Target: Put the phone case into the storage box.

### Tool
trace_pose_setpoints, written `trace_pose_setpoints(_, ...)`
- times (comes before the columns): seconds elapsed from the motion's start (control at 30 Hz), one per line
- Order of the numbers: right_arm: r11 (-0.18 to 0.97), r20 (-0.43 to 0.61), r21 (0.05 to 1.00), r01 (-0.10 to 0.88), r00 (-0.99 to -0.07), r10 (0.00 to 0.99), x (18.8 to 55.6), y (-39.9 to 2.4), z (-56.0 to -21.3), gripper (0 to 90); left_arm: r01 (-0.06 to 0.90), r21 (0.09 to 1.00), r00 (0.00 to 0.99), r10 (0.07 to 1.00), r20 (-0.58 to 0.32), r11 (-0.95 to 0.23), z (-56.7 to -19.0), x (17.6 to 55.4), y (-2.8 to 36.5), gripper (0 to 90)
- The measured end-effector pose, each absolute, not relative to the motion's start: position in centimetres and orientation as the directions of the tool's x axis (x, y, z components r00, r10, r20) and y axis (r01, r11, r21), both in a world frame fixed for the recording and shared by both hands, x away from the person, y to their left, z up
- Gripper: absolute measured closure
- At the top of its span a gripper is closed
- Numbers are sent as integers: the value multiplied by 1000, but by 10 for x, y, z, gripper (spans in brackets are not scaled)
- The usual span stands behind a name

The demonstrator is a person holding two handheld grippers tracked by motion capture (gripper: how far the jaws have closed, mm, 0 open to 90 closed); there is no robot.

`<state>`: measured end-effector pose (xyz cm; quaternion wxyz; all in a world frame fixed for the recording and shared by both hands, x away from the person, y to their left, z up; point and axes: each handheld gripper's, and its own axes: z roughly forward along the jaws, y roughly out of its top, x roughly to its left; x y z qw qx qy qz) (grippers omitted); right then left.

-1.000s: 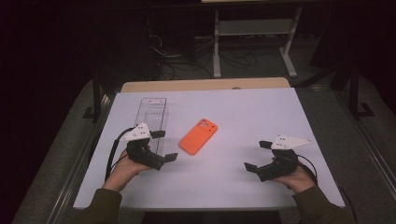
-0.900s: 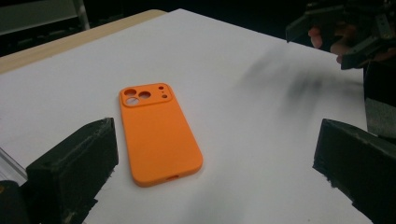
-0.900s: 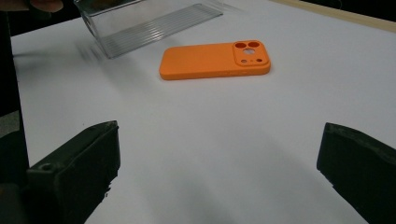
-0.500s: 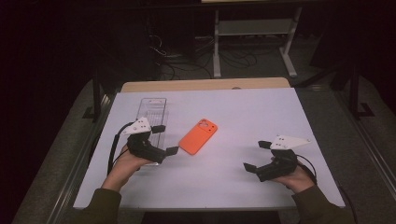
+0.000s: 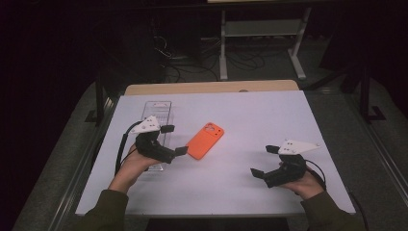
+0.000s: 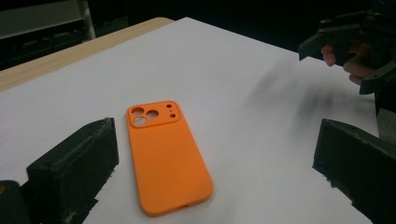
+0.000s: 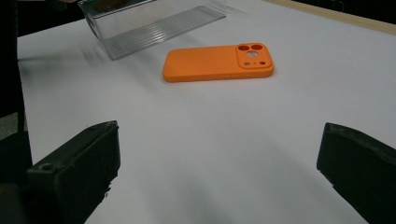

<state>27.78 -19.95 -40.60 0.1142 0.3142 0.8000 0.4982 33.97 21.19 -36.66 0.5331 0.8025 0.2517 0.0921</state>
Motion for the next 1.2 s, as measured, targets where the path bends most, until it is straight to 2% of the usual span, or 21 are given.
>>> trace_pose_setpoints(0.73,300,134,870,390,-775,618,278,-199,-406,0,298,893,861,499,-99,-337,-362,357,198,0)
trace_pose_setpoints(1.2,296,135,872,390,-773,620,279,-200,-406,0,315,876,850,519,-90,-364,-355,373,187,83)
